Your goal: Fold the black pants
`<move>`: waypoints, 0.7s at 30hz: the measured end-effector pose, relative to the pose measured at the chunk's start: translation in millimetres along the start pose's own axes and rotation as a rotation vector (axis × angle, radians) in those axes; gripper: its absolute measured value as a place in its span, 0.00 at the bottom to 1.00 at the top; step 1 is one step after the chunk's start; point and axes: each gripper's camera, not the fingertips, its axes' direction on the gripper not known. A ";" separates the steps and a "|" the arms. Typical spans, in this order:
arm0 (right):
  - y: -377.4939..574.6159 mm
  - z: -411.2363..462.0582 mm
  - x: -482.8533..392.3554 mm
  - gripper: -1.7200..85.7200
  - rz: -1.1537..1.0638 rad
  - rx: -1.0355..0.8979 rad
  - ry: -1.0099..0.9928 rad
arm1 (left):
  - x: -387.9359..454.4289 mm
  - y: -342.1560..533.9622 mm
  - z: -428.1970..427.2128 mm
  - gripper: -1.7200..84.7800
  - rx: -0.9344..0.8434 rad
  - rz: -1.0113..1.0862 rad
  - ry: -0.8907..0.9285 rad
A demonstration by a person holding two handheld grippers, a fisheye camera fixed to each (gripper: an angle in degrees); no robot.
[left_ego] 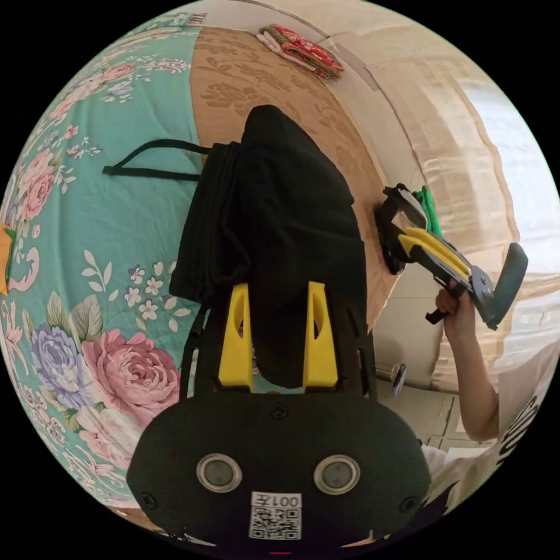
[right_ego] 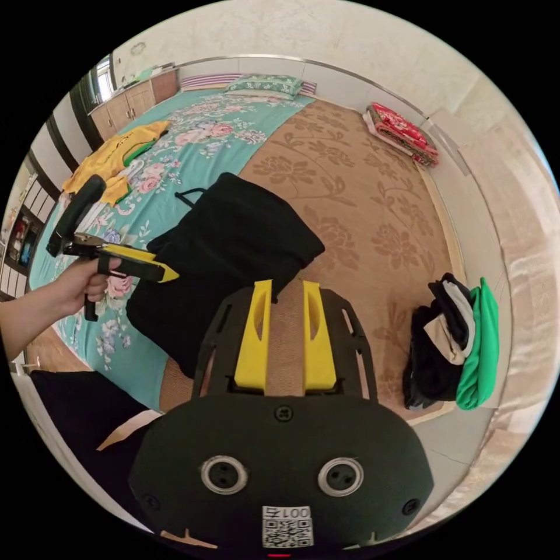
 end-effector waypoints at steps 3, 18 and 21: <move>1.1 9.7 -18.5 0.11 0.024 0.024 0.085 | -5.9 -2.2 -0.3 0.13 0.005 -0.095 0.056; 1.4 49.9 -39.3 0.12 -0.026 -0.038 0.065 | 53.5 -45.9 -5.5 0.06 -0.049 0.166 -0.079; 3.0 64.8 -32.4 0.14 -0.007 -0.071 0.000 | 60.1 -66.3 -5.2 0.07 -0.093 0.313 -0.233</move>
